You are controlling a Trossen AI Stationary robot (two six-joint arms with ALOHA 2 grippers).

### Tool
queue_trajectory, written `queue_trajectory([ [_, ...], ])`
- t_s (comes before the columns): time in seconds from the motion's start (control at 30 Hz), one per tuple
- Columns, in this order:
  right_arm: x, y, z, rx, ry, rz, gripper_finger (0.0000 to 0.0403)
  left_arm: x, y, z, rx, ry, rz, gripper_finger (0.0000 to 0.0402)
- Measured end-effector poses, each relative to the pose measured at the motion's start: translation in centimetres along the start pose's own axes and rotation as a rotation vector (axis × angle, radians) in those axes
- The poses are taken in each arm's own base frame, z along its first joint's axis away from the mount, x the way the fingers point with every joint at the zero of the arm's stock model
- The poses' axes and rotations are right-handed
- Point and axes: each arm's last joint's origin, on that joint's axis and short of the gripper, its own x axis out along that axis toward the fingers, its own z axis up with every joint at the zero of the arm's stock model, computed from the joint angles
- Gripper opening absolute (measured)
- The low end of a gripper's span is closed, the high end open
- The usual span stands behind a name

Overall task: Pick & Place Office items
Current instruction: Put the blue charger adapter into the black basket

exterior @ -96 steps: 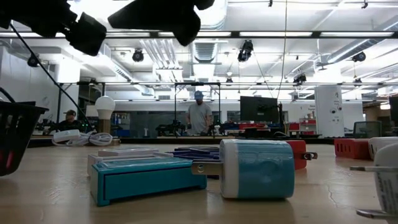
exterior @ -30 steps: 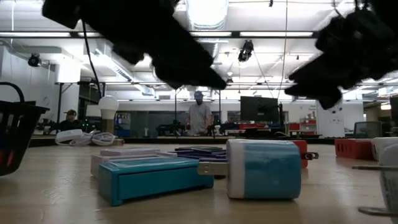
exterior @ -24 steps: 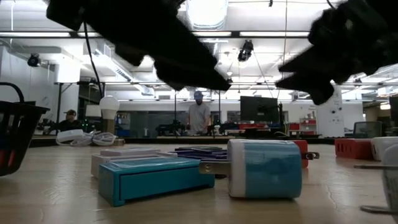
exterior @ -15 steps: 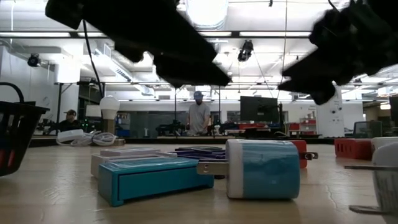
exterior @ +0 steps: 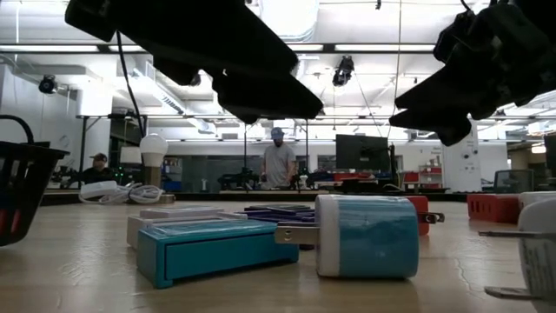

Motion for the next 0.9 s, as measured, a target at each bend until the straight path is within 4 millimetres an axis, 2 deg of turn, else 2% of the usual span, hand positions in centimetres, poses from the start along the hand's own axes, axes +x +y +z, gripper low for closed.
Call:
queue_trajectory([
  [0.27,0.0,0.0,0.0,0.0,0.0,0.0,0.0203,0.0,-0.4,1.0,-0.031,-0.027,-0.024,0.0243],
  [0.5,0.0,0.0,0.0,0.032,0.001,0.0,0.0203,0.3,-0.8,1.0,-0.051,-0.045,0.086,0.0243],
  [0.73,0.0,-0.1,-0.1,0.055,0.004,-0.002,0.0203,3.1,-1.4,-0.5,-0.063,0.007,0.078,0.0243],
  [0.9,-0.1,-0.2,-0.2,0.053,0.008,-0.003,0.0203,4.3,-2.4,0.1,-0.055,-0.007,0.054,0.0243],
])
